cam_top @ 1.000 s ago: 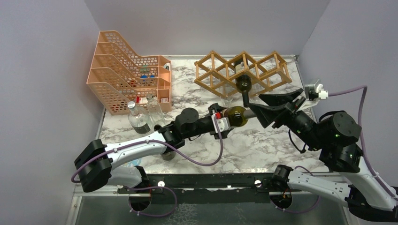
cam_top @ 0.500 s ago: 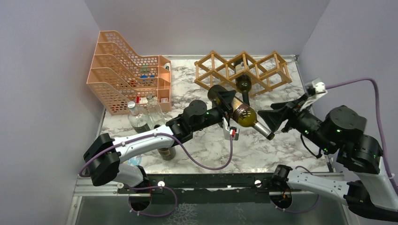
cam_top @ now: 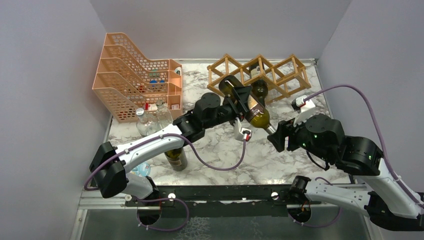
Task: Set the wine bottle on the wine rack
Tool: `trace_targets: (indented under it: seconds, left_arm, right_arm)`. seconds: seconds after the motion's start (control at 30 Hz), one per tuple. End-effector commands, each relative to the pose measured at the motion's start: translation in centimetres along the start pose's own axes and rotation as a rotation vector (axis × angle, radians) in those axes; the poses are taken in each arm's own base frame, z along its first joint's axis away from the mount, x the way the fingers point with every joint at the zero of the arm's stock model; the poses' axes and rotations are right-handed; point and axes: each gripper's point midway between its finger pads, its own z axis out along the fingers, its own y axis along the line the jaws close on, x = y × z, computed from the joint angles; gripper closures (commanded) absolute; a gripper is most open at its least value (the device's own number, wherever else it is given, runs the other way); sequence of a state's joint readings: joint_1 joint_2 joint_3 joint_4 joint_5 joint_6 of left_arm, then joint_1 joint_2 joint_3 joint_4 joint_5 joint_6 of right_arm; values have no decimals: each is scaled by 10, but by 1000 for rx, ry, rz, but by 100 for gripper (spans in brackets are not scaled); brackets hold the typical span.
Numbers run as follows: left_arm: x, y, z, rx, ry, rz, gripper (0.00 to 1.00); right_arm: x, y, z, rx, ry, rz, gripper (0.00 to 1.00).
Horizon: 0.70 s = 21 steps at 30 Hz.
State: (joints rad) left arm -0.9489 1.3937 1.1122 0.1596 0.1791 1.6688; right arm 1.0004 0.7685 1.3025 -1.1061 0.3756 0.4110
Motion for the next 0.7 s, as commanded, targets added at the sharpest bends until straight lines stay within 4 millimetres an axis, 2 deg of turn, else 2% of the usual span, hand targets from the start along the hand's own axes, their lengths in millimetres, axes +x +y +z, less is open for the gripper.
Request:
trace_targets:
  seconds: [0.0,0.13,0.23,0.5,0.67]
  left_arm:
    - [-12,48,-3,-107,-70,109,100]
    - [-15,52,-2,-106,-85,136,100]
    - [-17,58,-3,-118,-100,139,100]
    - [-22,62,-6,-128,-123,142,100]
    - [-22,70,-9,-142,-129,103,100]
  right_arm:
    - [6,7,6,-28,14,13,35]
    - [9,19,23,-55,32,1,37]
    - [13,21,35,-36,57,-9,37]
    - [18,31,54,-50,72,-3,40]
    - [28,29,63,-17,98,22,43]
